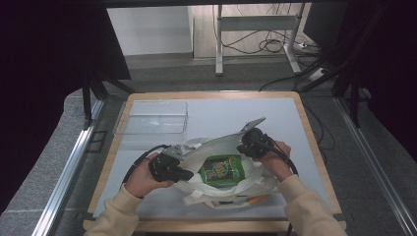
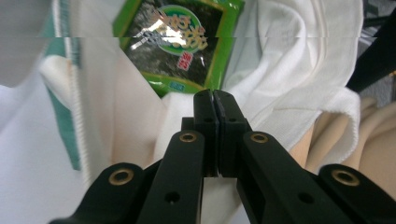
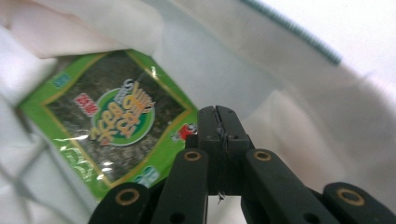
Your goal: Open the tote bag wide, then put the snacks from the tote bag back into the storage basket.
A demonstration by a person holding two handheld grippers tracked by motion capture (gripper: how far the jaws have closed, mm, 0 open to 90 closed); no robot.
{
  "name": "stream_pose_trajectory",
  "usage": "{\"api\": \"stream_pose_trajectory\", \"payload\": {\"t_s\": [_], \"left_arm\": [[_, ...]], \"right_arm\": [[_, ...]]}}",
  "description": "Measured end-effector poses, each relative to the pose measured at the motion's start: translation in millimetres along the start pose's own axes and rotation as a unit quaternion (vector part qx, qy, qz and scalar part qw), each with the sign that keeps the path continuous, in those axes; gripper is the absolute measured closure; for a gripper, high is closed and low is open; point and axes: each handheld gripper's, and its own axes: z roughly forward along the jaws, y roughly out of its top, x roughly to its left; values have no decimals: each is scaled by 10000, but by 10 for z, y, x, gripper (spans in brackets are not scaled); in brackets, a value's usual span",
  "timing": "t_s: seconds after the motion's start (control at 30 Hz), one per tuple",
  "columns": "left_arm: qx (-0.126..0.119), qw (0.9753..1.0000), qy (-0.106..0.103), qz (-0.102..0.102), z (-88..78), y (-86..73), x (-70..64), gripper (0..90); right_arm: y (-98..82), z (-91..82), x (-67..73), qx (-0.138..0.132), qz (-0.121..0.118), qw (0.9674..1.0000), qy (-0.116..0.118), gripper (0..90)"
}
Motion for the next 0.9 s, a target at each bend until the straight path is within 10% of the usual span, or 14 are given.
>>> {"api": "stream_pose_trajectory", "payload": {"t_s": [0.17, 0.43, 0.9], "left_arm": [[-383, 9991, 154, -118, -126, -8, 14, 855], [-788, 9959, 422, -143, -338, -24, 2, 517], [-861, 9953, 382, -219, -354, -51, 50, 389]], "right_arm": [[-59, -41, 34, -107, 360, 9990, 242, 710], [-20, -16, 187, 47, 933, 9943, 506, 402], [46, 95, 352, 283, 1209, 9917, 334, 309]]}}
